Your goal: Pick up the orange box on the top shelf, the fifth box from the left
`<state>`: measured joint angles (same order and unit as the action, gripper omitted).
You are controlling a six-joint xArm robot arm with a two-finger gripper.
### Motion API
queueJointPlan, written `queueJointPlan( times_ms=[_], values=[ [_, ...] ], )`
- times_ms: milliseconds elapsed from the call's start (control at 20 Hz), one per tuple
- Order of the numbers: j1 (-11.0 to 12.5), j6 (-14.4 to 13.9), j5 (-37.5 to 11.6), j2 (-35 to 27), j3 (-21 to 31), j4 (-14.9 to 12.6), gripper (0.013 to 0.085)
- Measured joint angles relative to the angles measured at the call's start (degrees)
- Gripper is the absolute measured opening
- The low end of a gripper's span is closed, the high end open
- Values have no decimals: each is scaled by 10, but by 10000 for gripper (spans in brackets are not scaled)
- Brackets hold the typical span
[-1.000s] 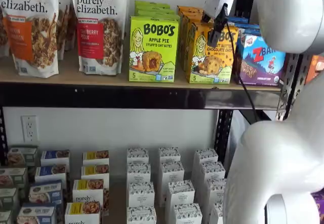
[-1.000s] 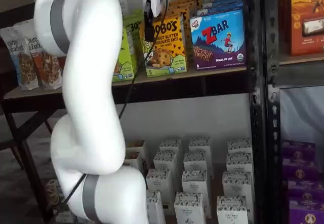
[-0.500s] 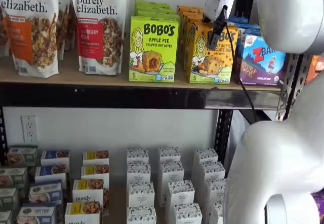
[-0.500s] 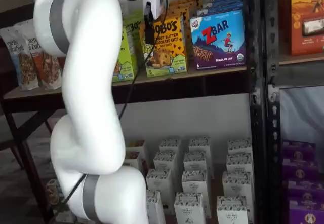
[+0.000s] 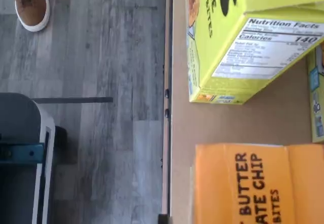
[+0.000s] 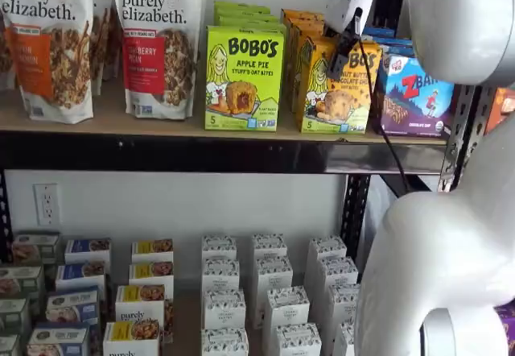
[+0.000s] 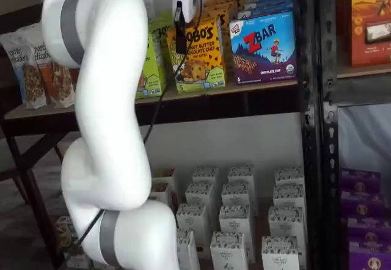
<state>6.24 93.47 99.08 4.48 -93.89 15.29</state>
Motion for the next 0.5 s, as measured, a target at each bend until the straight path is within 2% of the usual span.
queueJointPlan(
  times_ms=[500],
  values=[
    [1,1,-3,2,3,0,570]
  ],
)
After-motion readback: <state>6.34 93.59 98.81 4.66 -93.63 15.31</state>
